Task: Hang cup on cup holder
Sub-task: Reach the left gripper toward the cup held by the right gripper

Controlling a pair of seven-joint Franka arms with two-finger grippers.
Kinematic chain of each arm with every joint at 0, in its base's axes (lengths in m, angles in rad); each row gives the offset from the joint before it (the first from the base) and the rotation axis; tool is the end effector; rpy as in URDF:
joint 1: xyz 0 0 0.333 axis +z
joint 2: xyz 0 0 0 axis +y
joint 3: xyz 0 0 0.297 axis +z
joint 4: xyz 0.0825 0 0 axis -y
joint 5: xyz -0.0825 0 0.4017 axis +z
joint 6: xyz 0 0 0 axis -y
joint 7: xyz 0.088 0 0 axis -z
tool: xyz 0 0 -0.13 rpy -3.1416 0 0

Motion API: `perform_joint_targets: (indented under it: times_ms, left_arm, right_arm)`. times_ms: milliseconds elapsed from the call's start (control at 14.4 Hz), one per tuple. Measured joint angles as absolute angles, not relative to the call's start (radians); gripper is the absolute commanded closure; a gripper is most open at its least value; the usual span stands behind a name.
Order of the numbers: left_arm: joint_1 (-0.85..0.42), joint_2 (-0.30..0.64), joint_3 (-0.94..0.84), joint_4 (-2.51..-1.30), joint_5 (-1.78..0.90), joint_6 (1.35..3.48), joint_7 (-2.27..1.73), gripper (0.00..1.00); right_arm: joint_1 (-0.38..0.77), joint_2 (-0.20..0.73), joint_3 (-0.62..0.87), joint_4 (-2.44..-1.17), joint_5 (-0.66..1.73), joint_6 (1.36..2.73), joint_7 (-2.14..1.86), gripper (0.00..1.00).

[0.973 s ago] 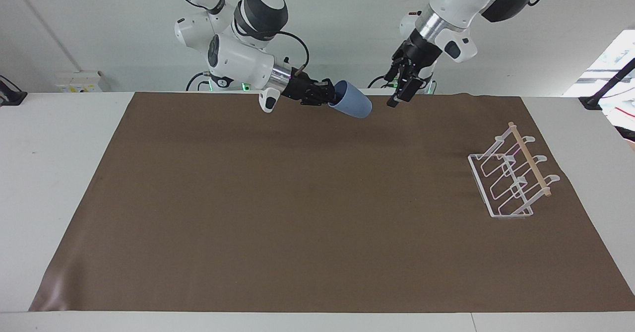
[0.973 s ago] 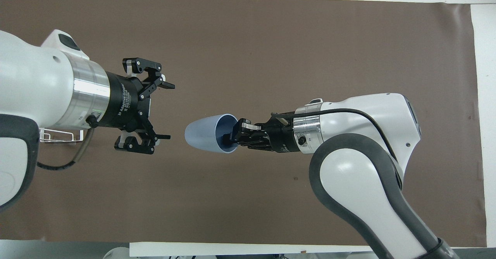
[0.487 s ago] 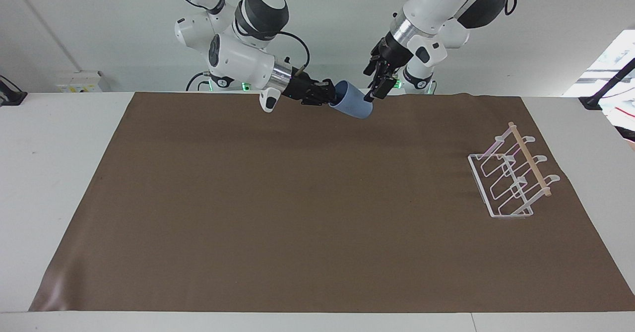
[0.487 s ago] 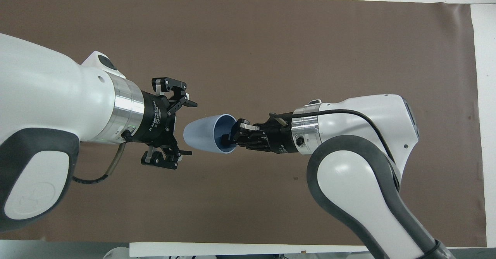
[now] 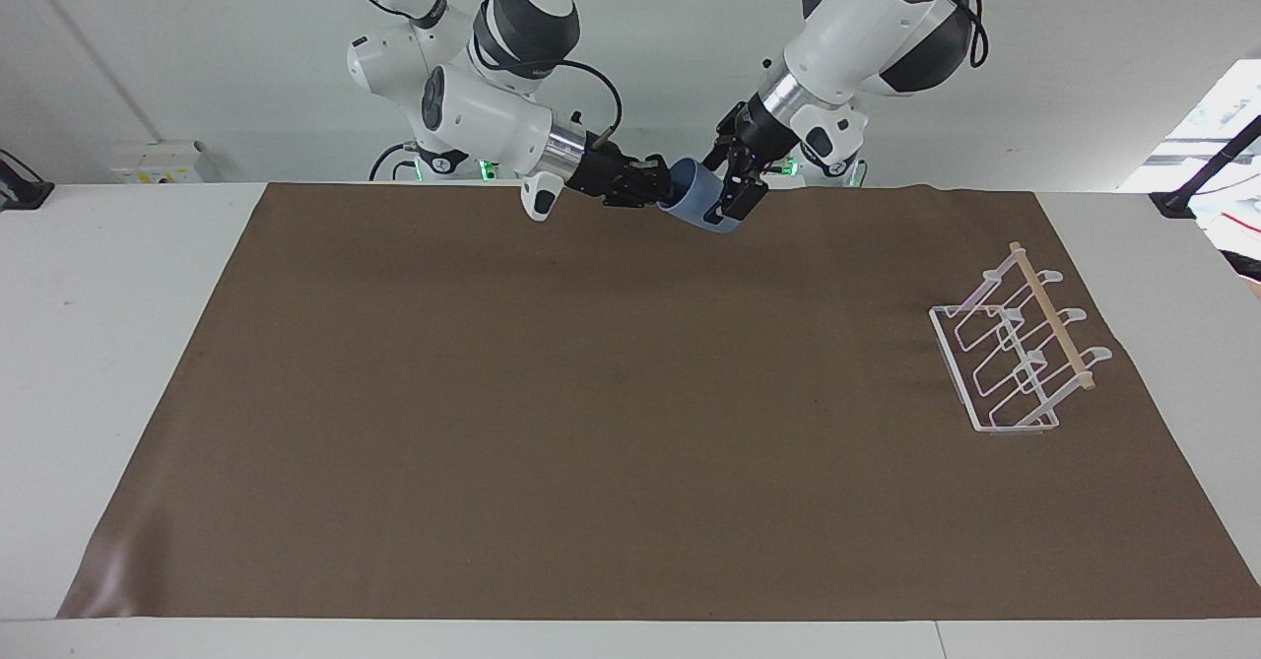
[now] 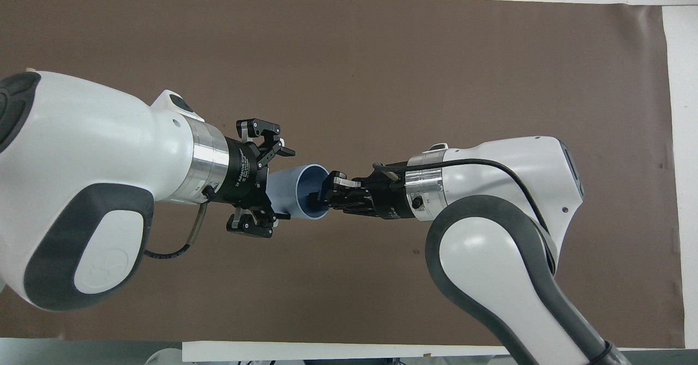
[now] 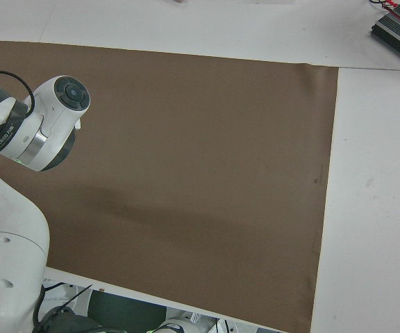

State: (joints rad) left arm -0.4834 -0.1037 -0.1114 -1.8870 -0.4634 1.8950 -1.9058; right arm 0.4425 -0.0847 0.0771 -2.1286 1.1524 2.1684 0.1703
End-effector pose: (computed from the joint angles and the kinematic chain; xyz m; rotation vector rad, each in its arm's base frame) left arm 0.4436 -0.3537 0.5224 2.1459 1.8747 -0.5484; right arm 0.4695 0.3302 0.4384 -2.1548 0.3157 0.2653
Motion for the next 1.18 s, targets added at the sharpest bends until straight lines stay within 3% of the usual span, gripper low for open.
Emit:
perform_joint_targets:
  times_ms: [209,278,348,417,487,556,626,1182]
  left_arm:
    - [-0.494,-0.104,-0.112,-1.921,-0.471,1.931,-1.905,0.02]
    - [-0.494,-0.105,-0.112,-1.928,-0.479,1.938,-1.905,0.05]
    - [-0.494,-0.107,-0.112,-1.936,-0.486,1.947,-1.905,0.14]
    - [-0.495,-0.111,-0.113,-1.949,-0.491,1.963,-1.903,0.28]
    - [-0.499,-0.118,-0.114,-1.963,-0.492,1.981,-1.890,0.62]
    - [-0.509,-0.124,-0.114,-1.975,-0.491,1.999,-1.867,0.85]
    - [-0.516,-0.129,-0.112,-1.985,-0.492,2.021,-1.859,0.99]
    - [-0.530,-0.131,-0.109,-1.990,-0.492,2.031,-1.830,1.00]
  right_arm:
    - [0.442,-0.085,0.077,-2.131,1.152,2.170,0.170,1.00]
    - [0.442,-0.085,0.077,-2.131,1.152,2.170,0.170,1.00]
    - [0.442,-0.085,0.076,-2.132,1.152,2.172,0.170,1.00]
    - [0.442,-0.085,0.076,-2.132,1.152,2.174,0.170,1.00]
    - [0.442,-0.085,0.076,-2.132,1.152,2.175,0.171,1.00]
    - [0.441,-0.085,0.075,-2.133,1.151,2.177,0.176,1.00]
    - [0.439,-0.087,0.073,-2.136,1.152,2.177,0.180,1.00]
    - [0.440,-0.106,0.071,-2.157,1.152,2.183,0.195,0.95]
